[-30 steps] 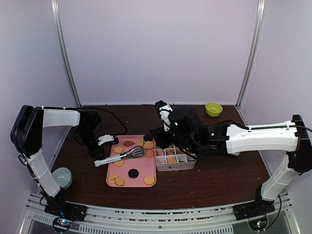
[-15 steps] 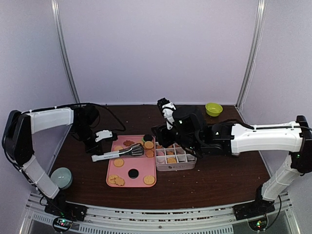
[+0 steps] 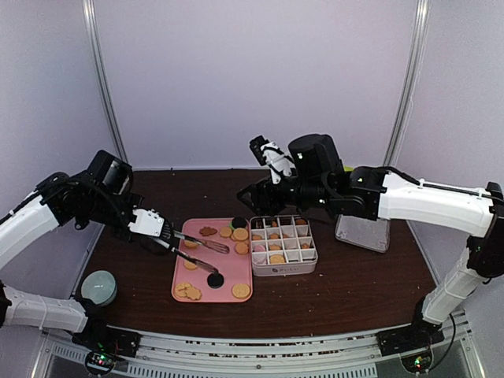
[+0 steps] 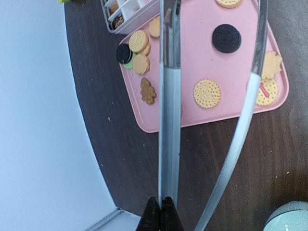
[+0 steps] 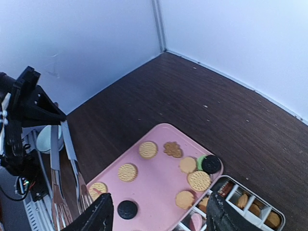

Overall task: Pack the cookies
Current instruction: Pass from the left arm to the right

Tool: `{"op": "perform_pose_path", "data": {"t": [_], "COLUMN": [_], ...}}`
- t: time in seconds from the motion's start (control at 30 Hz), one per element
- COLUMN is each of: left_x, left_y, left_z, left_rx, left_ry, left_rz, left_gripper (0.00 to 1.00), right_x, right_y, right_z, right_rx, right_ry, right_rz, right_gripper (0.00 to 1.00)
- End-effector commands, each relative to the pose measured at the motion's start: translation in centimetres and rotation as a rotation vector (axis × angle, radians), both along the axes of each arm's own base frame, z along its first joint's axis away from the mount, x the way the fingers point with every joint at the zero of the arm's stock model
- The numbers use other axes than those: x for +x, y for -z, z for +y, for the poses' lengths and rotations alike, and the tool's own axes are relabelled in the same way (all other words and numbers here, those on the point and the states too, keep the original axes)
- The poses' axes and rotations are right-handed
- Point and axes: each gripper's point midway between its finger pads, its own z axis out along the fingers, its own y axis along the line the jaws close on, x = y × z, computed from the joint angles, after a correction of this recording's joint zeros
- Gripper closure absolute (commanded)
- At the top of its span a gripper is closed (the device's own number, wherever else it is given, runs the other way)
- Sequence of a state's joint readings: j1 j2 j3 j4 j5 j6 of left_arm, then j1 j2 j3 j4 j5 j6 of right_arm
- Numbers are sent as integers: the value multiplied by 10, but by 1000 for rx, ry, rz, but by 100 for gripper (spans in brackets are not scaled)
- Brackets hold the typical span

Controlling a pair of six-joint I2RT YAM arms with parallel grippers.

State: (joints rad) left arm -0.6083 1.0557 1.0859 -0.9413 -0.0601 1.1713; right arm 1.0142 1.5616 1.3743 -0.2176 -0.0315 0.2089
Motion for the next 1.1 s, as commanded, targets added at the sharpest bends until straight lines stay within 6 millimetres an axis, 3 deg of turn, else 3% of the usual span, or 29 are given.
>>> {"op": "perform_pose_path", "data": {"t": [0.0, 0.37, 0.8, 1.07], "left_x": [-1, 3, 1, 1], "left_y": [-11, -9, -8, -12], "left_z": [-11, -17, -15, -15], "left_rx": [120, 165, 162, 152], "left_ry": [191, 171, 162, 159], "left_rz": [-173, -159, -158, -168], "left_gripper": [100, 100, 100, 100], "right_x": [-39, -86, -81, -77], "right_y": [13, 65, 111, 121], "right_z": [30, 81, 85, 93], "right_rx": [-82, -262, -477, -522], "right_ry": [-232, -348, -285, -275], "right_rz": [70, 106, 59, 49], "right_gripper": [33, 29, 41, 48]}}
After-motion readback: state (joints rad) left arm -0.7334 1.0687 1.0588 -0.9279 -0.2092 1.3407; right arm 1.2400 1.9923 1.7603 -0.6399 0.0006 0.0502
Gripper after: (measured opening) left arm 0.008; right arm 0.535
